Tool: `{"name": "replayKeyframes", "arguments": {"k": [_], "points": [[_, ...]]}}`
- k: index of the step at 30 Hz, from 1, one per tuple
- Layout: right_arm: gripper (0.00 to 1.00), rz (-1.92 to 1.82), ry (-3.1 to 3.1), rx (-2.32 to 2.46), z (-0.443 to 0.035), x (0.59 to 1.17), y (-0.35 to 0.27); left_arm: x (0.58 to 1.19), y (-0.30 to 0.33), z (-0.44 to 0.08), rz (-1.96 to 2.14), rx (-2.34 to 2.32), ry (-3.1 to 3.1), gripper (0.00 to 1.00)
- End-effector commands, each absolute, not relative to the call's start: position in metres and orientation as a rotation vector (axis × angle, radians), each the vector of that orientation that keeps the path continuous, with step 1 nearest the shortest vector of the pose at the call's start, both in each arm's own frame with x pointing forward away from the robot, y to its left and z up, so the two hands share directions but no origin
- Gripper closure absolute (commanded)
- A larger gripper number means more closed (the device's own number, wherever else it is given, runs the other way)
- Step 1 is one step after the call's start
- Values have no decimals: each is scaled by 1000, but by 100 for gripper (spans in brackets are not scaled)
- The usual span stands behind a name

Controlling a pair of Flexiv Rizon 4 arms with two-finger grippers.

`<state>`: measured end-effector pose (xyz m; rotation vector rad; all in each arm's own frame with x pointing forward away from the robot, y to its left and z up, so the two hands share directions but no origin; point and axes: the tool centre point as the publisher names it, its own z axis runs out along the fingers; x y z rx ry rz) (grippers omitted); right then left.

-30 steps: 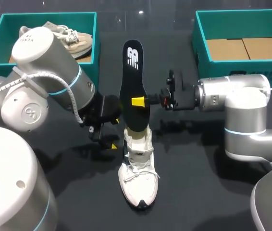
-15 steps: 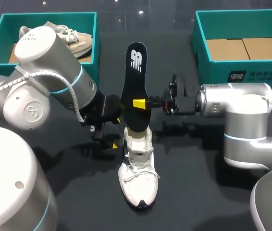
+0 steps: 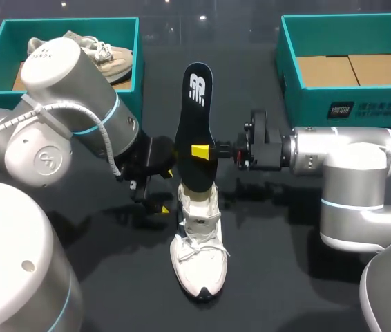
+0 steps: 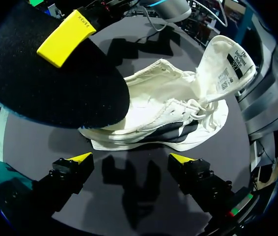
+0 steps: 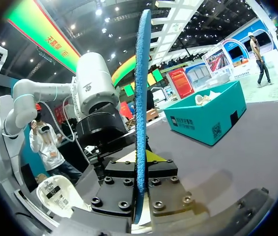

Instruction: Take the shoe out of the shoebox, open the shoe tongue, remove and reinsert the insole, then place the shoe into the shoebox

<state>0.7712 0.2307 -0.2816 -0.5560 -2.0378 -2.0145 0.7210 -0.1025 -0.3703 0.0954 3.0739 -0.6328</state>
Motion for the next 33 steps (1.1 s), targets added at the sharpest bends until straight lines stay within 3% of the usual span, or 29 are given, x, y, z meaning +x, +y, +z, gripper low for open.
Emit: {"name": "replayKeyframes", "arguments": {"k": [1, 33], "points": [[100, -2066, -2026, -553, -286, 769, 237, 721, -103, -371, -632, 96, 3074, 0], [100, -2118, -2171, -495, -297, 744, 237, 721, -103, -371, -632, 96, 3074, 0]]}}
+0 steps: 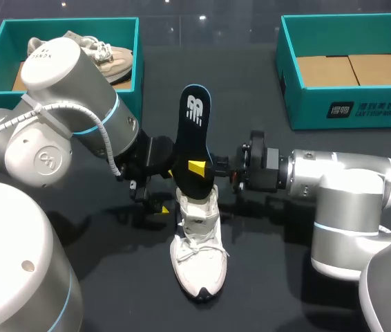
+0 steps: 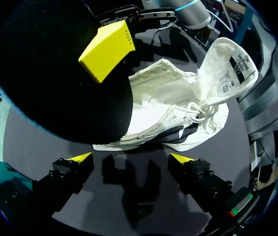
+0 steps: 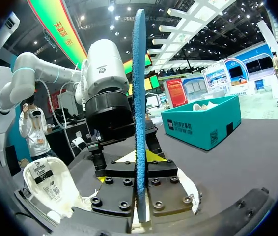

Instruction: Take the shoe out of the shoebox, open the shoe tongue, remove and reinsert the insole, then place the shoe into the shoebox

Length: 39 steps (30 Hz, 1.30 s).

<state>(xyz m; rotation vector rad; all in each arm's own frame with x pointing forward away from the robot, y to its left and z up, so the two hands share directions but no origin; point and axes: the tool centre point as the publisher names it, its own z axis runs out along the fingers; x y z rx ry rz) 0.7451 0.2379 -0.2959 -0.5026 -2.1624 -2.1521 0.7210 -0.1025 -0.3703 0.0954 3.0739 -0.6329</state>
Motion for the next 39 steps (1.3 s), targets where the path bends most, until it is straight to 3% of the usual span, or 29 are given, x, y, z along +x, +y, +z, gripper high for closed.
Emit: {"name": "replayKeyframes", "arguments": {"k": [1, 23, 39], "points": [[100, -2109, -2170, -497, -298, 744, 236, 721, -103, -371, -632, 96, 3074, 0], [100, -1975, -2088, -515, -288, 766, 239, 721, -103, -371, -632, 96, 3074, 0], [100, -1906, -2047, -556, -319, 739, 232, 721, -103, -371, -632, 96, 3074, 0]]}}
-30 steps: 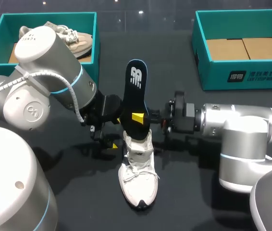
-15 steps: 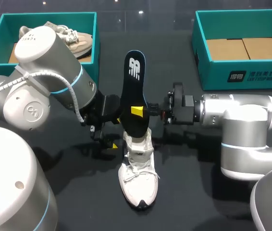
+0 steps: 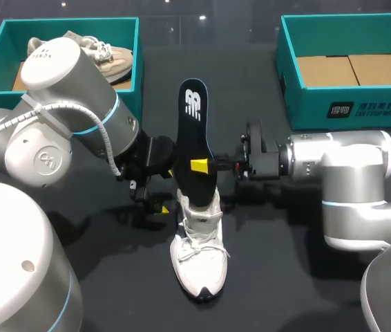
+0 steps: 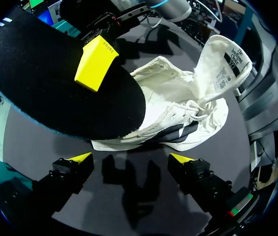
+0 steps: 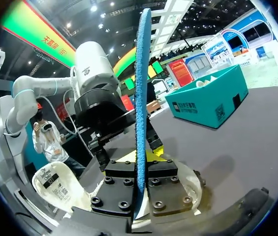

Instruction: Take the shoe out of the shoebox, open the shoe tongue, remove and reinsert the insole, then place the shoe into the shoebox

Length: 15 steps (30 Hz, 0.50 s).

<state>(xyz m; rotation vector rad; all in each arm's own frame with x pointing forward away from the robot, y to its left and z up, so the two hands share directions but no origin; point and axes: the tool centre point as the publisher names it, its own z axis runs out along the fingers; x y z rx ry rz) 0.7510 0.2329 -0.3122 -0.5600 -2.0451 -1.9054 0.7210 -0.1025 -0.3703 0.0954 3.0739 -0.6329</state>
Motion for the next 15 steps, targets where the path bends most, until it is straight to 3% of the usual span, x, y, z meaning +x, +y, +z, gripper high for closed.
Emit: {"name": "replayKeyframes", "arguments": {"k": [1, 15], "points": [[100, -1905, -2048, -555, -321, 737, 232, 721, -103, -371, -632, 96, 3074, 0], [100, -1819, -2003, -591, -342, 721, 236, 721, -103, -371, -632, 96, 3074, 0]]}}
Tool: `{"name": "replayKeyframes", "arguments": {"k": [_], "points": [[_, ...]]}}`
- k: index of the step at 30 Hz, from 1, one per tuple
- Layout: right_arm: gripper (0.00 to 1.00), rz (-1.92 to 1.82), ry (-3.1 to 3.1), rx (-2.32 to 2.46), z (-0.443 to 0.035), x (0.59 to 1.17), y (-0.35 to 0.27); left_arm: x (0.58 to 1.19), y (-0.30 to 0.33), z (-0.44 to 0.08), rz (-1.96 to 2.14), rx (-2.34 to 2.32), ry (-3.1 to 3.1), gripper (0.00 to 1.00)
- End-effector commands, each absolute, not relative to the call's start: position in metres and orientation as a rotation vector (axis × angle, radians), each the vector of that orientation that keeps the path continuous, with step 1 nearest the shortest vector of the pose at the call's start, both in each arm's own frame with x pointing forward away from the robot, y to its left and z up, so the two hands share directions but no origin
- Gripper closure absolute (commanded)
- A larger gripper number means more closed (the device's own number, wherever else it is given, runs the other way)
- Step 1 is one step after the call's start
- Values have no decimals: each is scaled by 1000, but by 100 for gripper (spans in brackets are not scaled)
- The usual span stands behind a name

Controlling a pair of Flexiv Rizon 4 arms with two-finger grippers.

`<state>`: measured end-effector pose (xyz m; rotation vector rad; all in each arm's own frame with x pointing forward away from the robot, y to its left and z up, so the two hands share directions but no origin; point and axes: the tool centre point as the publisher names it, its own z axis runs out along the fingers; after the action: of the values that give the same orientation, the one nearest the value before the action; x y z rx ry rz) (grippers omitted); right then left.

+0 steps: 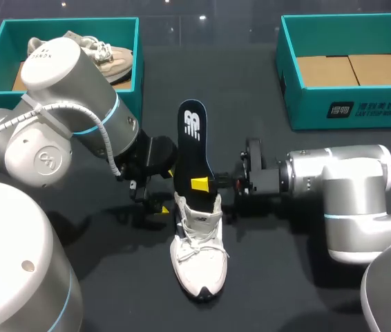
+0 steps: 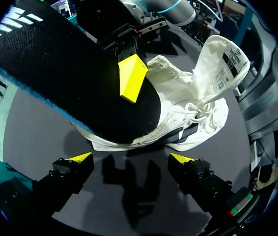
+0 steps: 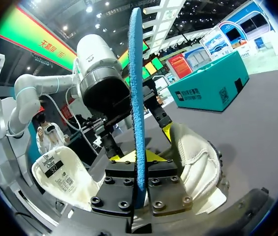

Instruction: Take the shoe out of the shoebox, open the shoe tongue, remove and reinsert the insole, then place the shoe into the shoebox

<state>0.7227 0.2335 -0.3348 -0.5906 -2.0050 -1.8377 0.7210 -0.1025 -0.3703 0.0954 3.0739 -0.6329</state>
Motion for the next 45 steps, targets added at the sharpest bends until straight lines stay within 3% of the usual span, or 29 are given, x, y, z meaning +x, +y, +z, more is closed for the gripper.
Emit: {"name": "replayKeyframes", "arguments": {"k": [1, 13, 15, 27, 39, 45], "points": [[100, -1810, -2002, -597, -343, 719, 236, 721, -103, -371, -632, 96, 3074, 0], [99, -1756, -2014, -595, -342, 715, 233, 721, -103, -371, -632, 96, 3074, 0], [82, -1766, -2016, -577, -338, 716, 233, 721, -103, -371, -632, 96, 3074, 0], [67, -1780, -2042, -524, -328, 723, 235, 721, -103, -371, -632, 96, 3074, 0], [65, -1792, -2080, -491, -314, 732, 236, 721, -103, -371, -632, 96, 3074, 0], [69, -1799, -2081, -482, -310, 739, 237, 721, -103, -371, -632, 96, 3074, 0]]}}
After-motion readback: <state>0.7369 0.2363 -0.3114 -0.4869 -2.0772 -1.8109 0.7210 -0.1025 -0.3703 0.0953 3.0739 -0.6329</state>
